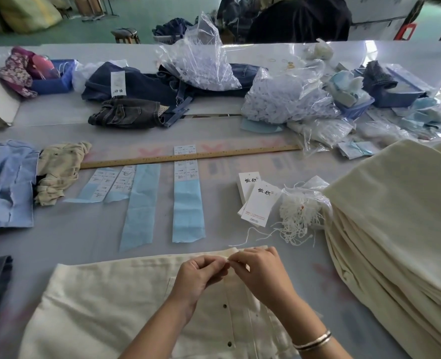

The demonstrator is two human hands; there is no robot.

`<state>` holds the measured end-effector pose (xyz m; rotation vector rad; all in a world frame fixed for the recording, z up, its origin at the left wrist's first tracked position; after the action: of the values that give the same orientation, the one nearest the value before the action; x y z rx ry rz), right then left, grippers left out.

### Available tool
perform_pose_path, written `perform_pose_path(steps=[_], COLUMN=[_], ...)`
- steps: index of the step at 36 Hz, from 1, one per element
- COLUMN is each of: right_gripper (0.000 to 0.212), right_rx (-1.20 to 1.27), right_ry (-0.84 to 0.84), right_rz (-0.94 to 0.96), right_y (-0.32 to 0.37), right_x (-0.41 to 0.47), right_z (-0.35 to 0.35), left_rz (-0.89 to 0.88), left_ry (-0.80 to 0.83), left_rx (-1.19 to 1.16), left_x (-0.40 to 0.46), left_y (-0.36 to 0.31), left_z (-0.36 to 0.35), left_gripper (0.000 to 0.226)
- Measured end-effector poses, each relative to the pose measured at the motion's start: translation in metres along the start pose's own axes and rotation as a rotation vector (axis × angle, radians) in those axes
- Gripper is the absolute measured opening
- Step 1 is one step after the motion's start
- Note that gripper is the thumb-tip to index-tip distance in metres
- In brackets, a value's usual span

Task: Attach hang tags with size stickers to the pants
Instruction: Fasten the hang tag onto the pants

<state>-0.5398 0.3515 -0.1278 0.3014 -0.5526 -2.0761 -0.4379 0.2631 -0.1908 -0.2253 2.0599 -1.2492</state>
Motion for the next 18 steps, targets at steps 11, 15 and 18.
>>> perform_pose_path(steps=[11, 15, 18], right_gripper=[0.017, 0.017, 0.016], right_rx=[-0.024, -0.061, -0.081], right_ry=[-0.015, -0.009, -0.017], right_rz=[-0.009, 0.024, 0.041], right_y=[-0.0009, 0.0022, 0.0034], right_x=[-0.0005, -0.0011, -0.0015], right_z=[0.0037, 0.0052, 0.0063], left_rz=[0.008, 0.008, -0.009], left_ry=[0.0, 0.004, 0.008], left_rx=[0.004, 0.036, 0.091], left_x=[0.0022, 0.0022, 0.0033], left_y=[0.0027, 0.0034, 0.0013], left_z=[0.0005, 0.0016, 0.0025], left_gripper=[0.01, 0.009, 0.008])
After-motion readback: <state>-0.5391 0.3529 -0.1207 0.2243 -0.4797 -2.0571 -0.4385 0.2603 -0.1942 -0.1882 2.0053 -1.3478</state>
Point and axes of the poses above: each hand's wrist, its own x-axis towards the middle knuckle, its own z-axis out of the back of the hand, y = z × x, the point moved 8 cm from there along x, towards the middle knuckle, and after that the axes turned 4 degrees about y, right-handed, at the moved point
